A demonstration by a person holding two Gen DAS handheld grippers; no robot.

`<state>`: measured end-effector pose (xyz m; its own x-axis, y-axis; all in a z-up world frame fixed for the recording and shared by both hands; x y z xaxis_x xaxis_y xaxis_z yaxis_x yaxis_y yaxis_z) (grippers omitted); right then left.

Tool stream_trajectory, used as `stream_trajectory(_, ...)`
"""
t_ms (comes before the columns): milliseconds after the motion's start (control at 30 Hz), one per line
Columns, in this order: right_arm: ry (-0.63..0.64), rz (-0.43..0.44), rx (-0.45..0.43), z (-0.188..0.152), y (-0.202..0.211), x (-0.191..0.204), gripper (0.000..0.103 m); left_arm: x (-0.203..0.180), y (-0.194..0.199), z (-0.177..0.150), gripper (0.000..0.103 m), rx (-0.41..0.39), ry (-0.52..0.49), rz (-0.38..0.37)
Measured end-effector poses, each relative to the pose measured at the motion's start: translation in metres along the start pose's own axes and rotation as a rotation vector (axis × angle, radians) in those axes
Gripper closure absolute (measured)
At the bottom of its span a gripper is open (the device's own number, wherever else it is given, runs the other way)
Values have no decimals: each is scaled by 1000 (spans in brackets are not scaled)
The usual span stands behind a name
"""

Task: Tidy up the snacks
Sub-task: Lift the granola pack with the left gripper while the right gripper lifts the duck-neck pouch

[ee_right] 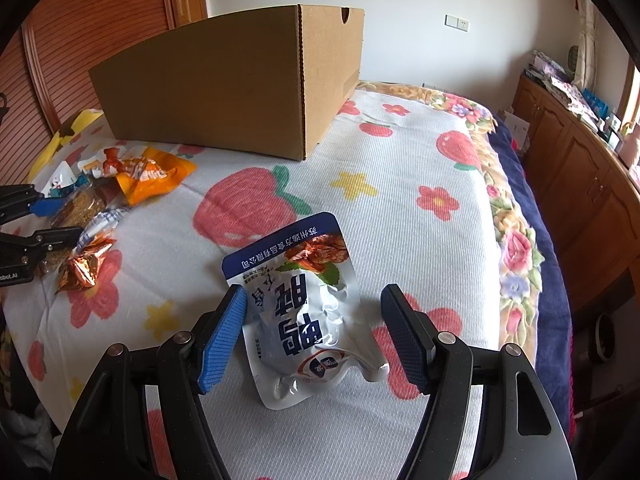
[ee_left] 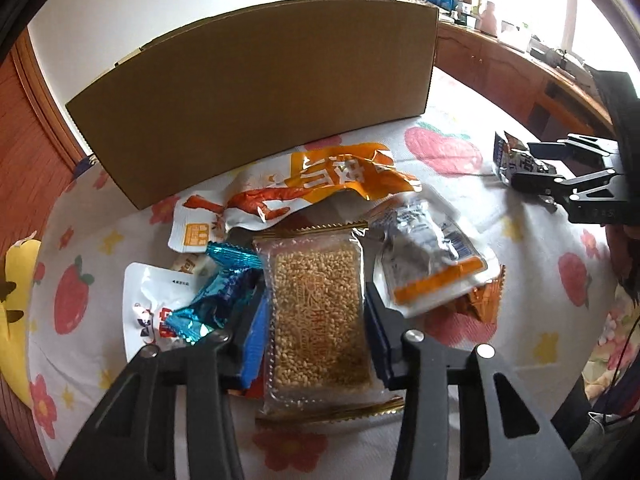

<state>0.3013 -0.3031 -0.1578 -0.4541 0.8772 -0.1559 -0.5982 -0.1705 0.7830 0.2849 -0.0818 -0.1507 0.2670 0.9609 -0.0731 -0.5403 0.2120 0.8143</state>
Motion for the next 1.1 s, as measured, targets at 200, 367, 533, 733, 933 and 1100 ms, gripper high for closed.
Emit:
stream_trajectory(200, 0, 0, 0, 0, 0, 0, 32, 5, 20, 3, 60, -58, 49, -34)
stream_trajectory(367, 0, -1, 1, 0, 0, 0, 32, 10, 39, 5, 60, -110, 77, -43)
stream_trajectory(533, 1, -1, 1, 0, 0, 0, 32, 14, 53, 8, 60, -150, 95, -58)
stream_trajectory(733, 0, 0, 1, 0, 0, 0, 31, 10, 66, 10, 60, -180, 112, -89)
stream_trajectory(933, 14, 18, 14, 0, 0, 2, 30, 2, 78, 6, 60, -205, 89, -95)
stream_trajectory(1100, 50, 39, 40, -3, 7, 12, 45, 3, 83, 3, 60, -215, 92, -110)
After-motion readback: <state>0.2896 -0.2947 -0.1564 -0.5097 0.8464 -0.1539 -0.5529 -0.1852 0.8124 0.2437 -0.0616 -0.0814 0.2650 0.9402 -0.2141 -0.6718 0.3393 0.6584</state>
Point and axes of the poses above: each gripper's, at about its wrist camera, not at the fingertips, and y roughly against the way its jaws point, x to its left, z to its top, the point moved 8 cm from there along -y, roughly the way its jaws point, and after that the axes turned 13 degrees about y, right-handed, at the moved point
